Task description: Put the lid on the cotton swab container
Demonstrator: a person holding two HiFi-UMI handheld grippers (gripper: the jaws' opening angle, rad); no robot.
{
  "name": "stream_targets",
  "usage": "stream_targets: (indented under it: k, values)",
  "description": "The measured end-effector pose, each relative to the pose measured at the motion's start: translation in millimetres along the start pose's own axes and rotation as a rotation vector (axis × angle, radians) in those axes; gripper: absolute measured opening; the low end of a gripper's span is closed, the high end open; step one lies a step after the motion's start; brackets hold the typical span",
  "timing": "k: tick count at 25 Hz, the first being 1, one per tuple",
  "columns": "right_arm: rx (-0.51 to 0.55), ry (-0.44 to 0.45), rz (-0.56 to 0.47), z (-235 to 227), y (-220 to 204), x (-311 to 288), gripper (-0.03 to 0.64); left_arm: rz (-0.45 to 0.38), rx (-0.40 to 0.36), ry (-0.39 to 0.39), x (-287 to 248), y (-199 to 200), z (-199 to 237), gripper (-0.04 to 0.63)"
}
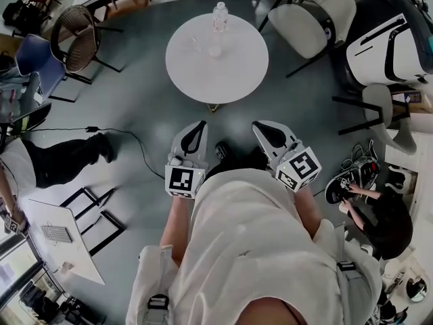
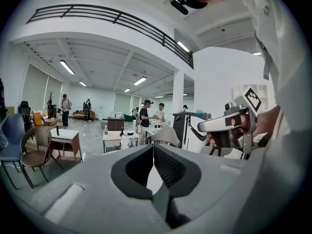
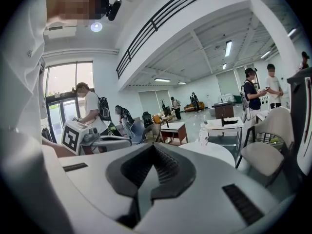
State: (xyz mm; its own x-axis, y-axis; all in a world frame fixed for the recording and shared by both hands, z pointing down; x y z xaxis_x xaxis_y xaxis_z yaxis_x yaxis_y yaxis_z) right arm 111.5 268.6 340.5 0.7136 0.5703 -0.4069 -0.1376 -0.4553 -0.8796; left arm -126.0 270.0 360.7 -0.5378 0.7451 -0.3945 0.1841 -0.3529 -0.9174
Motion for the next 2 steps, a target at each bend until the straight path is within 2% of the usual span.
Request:
stream_targets:
  k: [2]
  values:
    - [0.001, 0.0, 0.004, -0.6, -0.7, 0.9, 0.006, 0.0, -0.001, -0.001, -0.4, 0.3, -2.1, 0.014]
Point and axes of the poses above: the fingertips, and each gripper's own axes: x backward along the fingers, z to its left, y out of its top, the point moved 9 cm from there along x, backward along the fingers, and after that the axes turned 10 degrees about z, right-handed, at the moved point
